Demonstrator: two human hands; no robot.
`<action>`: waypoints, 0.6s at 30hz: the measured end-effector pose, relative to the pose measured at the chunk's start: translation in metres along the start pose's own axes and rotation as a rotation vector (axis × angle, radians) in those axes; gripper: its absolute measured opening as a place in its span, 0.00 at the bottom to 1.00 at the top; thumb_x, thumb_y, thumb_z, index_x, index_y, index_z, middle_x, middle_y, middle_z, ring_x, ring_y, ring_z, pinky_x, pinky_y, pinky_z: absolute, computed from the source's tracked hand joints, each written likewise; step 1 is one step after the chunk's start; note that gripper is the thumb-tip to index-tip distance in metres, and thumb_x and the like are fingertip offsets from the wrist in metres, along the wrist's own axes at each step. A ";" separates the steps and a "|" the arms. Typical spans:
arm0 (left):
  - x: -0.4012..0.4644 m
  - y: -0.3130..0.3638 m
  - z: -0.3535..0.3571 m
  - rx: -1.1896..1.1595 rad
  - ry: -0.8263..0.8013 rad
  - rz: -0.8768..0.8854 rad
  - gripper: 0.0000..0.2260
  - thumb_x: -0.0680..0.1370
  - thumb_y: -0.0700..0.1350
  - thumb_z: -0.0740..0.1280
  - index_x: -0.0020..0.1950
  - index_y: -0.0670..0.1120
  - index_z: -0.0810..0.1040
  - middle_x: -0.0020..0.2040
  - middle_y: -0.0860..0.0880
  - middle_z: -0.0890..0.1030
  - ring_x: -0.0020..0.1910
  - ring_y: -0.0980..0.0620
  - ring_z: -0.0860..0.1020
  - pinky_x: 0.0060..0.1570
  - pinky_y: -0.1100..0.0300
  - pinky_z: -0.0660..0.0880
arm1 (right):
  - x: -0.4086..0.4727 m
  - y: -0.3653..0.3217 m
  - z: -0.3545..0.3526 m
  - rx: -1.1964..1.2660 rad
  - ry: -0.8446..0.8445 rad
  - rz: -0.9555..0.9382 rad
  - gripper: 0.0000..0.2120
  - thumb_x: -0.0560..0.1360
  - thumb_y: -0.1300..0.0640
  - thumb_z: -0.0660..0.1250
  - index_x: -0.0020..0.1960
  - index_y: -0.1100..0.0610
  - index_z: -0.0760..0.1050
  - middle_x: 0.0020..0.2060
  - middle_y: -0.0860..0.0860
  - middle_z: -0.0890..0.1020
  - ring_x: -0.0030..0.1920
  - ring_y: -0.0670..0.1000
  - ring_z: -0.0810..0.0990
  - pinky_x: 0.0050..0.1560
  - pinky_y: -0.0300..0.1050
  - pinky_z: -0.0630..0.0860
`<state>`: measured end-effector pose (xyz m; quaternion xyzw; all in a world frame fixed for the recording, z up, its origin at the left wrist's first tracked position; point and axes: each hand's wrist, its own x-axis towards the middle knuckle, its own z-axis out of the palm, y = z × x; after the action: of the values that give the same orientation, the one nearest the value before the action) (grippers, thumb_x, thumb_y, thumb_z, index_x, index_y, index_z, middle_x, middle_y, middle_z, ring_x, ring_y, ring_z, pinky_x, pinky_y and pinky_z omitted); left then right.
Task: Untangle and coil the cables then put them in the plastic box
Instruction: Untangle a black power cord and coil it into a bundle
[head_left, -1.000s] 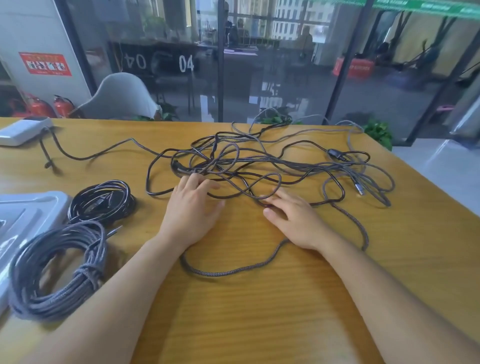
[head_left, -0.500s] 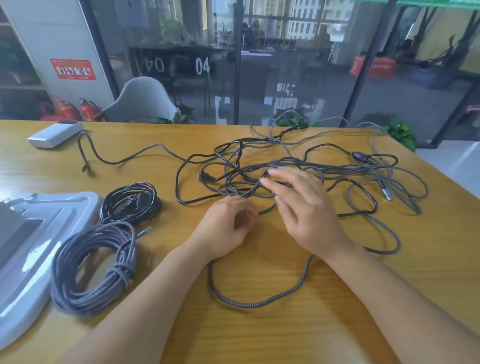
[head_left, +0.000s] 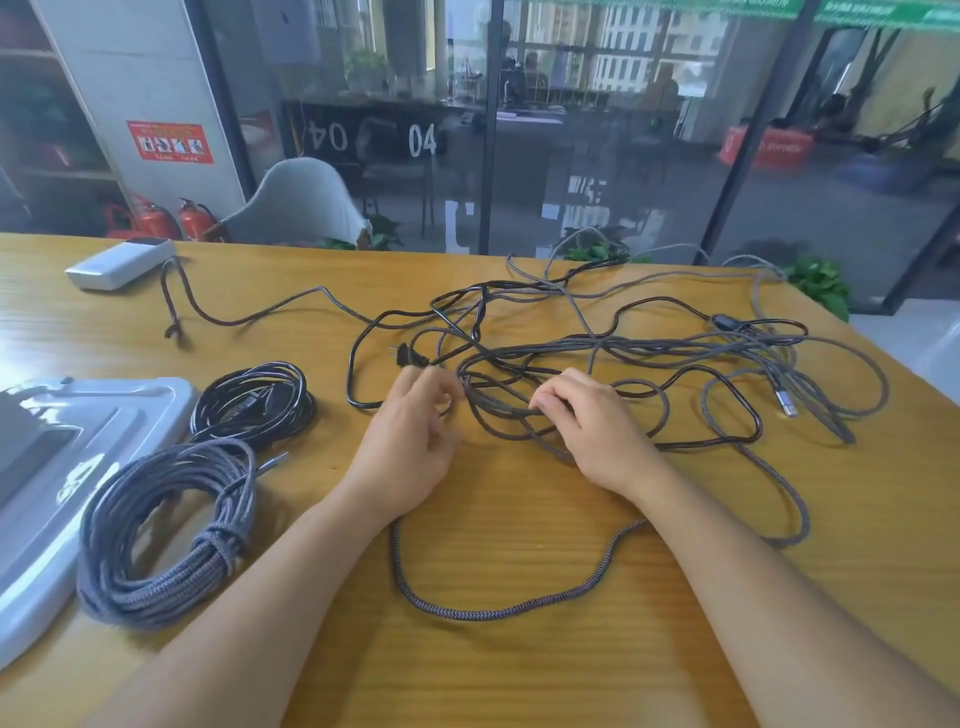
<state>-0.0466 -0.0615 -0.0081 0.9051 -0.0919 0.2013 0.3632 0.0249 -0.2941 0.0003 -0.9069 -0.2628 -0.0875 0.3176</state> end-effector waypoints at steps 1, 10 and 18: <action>0.001 -0.003 -0.001 -0.009 0.031 -0.042 0.17 0.77 0.33 0.70 0.61 0.51 0.74 0.53 0.59 0.69 0.42 0.63 0.74 0.46 0.64 0.70 | 0.001 0.000 -0.001 0.042 0.061 0.032 0.14 0.87 0.52 0.57 0.52 0.51 0.81 0.47 0.41 0.77 0.48 0.40 0.76 0.50 0.34 0.69; 0.007 -0.008 -0.006 -0.042 0.108 -0.204 0.12 0.82 0.38 0.67 0.63 0.52 0.74 0.54 0.53 0.72 0.36 0.55 0.74 0.45 0.64 0.70 | -0.004 0.014 -0.025 0.331 0.458 0.272 0.15 0.88 0.51 0.53 0.54 0.52 0.78 0.40 0.49 0.77 0.38 0.44 0.74 0.35 0.31 0.68; 0.009 -0.008 -0.006 -0.064 0.214 -0.254 0.15 0.81 0.42 0.70 0.66 0.52 0.73 0.60 0.53 0.72 0.56 0.55 0.73 0.54 0.60 0.69 | -0.010 0.003 -0.024 0.133 -0.044 0.188 0.17 0.80 0.56 0.66 0.32 0.54 0.78 0.35 0.46 0.82 0.35 0.47 0.78 0.44 0.52 0.75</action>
<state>-0.0373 -0.0514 -0.0052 0.8708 0.0562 0.2459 0.4219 0.0183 -0.3152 0.0147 -0.9061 -0.1888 -0.0198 0.3781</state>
